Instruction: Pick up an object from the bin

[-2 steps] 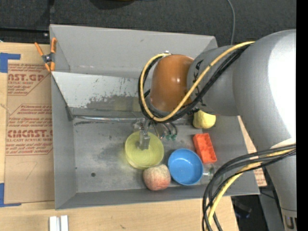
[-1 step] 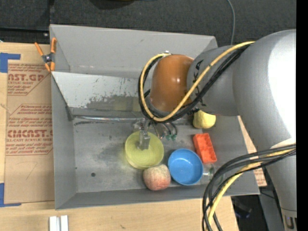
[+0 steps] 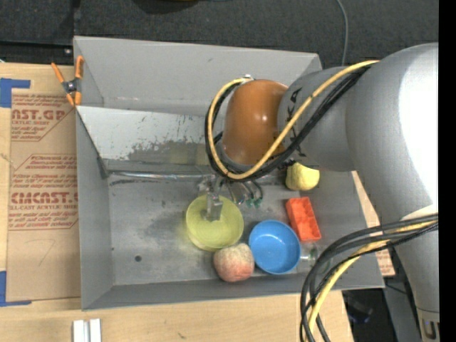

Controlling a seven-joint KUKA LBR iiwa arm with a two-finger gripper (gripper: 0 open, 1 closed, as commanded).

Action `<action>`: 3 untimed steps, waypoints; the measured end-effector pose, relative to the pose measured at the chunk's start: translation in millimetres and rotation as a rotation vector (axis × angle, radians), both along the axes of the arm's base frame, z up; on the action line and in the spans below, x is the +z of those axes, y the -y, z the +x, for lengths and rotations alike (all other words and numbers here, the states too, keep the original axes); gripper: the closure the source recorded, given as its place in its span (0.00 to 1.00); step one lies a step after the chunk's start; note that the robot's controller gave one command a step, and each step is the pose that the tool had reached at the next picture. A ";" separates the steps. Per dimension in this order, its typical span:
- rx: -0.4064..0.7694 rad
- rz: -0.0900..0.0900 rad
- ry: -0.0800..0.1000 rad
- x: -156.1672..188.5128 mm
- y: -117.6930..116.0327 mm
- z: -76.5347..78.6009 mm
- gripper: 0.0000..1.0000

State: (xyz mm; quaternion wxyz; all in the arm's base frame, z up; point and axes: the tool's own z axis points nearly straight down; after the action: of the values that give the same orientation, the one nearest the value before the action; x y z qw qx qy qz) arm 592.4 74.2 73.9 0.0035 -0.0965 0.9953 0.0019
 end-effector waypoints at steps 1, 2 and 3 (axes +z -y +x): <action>0.000 -0.001 -0.007 13.1 0.2 -2.2 1.00; 0.000 -0.001 0.000 39.3 -0.1 -0.4 1.00; 0.000 0.000 0.004 49.5 -0.3 0.8 1.00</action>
Offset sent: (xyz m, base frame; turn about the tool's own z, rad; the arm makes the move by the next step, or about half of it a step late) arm 0.0000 0.0000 0.0343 0.0000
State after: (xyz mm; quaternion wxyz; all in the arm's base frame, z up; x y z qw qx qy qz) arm 593.2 74.4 123.4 0.0054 -0.0965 0.9953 0.0017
